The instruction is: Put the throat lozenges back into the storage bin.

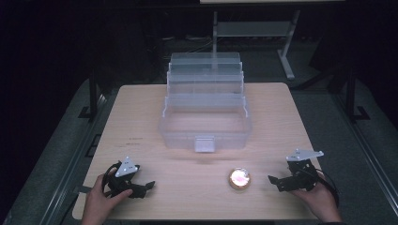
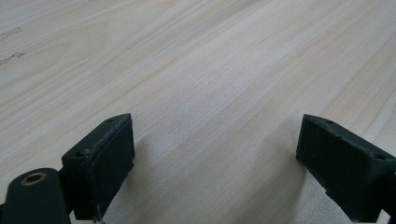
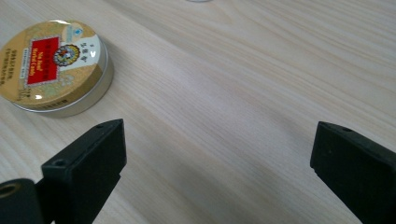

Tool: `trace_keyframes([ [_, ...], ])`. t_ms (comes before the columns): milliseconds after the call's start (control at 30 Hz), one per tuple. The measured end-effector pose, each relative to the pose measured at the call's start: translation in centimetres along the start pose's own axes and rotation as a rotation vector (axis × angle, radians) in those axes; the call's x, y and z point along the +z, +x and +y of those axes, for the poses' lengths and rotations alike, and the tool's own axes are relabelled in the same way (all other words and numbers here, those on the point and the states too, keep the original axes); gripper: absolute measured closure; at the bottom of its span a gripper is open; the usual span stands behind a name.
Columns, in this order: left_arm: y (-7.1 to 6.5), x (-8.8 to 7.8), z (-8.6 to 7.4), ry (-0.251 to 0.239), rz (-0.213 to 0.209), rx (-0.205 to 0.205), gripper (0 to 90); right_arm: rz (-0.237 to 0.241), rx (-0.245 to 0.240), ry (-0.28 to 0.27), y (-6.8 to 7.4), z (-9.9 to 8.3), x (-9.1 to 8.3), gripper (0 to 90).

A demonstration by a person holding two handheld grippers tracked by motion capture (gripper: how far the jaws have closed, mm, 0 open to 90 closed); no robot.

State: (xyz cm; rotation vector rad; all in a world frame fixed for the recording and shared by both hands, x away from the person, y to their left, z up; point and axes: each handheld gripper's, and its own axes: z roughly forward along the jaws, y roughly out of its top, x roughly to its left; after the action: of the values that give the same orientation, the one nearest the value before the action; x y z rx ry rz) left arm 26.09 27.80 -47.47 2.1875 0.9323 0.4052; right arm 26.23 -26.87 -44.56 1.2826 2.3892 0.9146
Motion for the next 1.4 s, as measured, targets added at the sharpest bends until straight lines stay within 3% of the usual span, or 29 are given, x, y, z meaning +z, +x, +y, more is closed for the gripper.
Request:
trace_keyframes([
  [1400,0.0,0.0,0.0,0.000,0.000,-0.002,10.6,0.057,-0.094,0.003,2.7,2.3,1.0,3.0],
])
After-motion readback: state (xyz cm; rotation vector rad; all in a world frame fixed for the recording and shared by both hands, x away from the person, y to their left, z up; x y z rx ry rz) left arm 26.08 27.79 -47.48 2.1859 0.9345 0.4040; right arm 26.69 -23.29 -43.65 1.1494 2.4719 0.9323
